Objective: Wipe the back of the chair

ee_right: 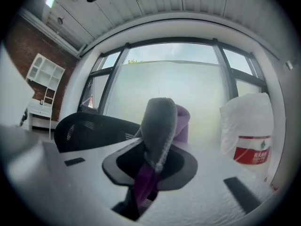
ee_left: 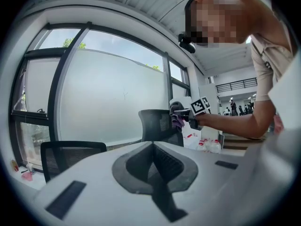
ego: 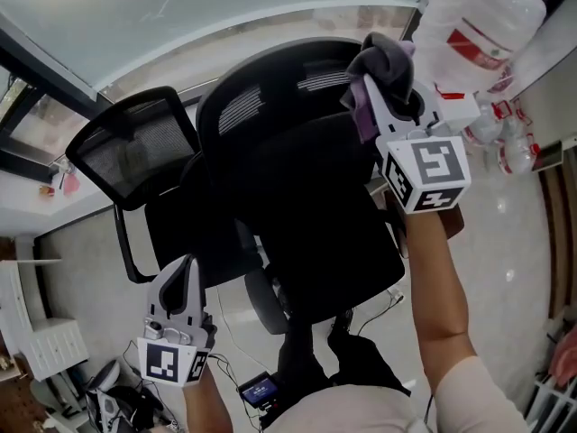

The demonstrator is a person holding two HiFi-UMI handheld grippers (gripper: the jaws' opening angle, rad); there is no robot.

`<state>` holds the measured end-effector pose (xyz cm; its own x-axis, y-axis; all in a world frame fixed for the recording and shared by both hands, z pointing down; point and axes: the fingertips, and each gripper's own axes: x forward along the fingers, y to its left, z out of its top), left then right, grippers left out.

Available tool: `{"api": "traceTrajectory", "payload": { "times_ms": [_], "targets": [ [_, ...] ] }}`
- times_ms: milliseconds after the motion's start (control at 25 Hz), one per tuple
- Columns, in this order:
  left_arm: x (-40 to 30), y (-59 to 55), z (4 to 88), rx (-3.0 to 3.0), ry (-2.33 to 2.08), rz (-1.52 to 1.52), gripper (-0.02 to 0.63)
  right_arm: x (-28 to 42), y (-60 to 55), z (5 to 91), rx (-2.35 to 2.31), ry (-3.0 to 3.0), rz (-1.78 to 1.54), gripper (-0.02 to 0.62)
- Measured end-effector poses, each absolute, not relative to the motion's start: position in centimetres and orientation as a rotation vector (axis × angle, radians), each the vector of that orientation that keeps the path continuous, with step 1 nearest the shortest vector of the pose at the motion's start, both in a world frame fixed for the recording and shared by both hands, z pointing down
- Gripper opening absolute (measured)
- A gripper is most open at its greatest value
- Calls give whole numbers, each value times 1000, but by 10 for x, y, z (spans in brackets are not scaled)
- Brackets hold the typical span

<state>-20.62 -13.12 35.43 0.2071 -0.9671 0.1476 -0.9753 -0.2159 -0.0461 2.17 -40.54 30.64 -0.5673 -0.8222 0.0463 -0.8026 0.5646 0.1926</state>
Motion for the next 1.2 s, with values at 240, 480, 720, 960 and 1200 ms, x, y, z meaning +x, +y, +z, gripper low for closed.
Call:
{"api": "traceTrajectory", "payload": {
  "times_ms": [240, 480, 720, 960, 1200],
  "targets": [
    [-216, -126, 355, 2379, -1950, 216, 7, -31, -391, 322, 1294, -2726, -194, 63],
    [-240, -113, 369, 2327, -1987, 212, 6, -153, -303, 352, 885, -2861, -235, 63],
    [-245, -114, 406, 2287, -1962, 204, 6, -174, -270, 356, 906, -3023, -141, 61],
    [-227, -127, 431, 2303, -1896, 211, 7, -154, -294, 379, 928, -2965, -258, 61],
    [-219, -139, 434, 2329, -1878, 218, 6, -49, -365, 394, 1281, -2760, -251, 61]
  ]
}}
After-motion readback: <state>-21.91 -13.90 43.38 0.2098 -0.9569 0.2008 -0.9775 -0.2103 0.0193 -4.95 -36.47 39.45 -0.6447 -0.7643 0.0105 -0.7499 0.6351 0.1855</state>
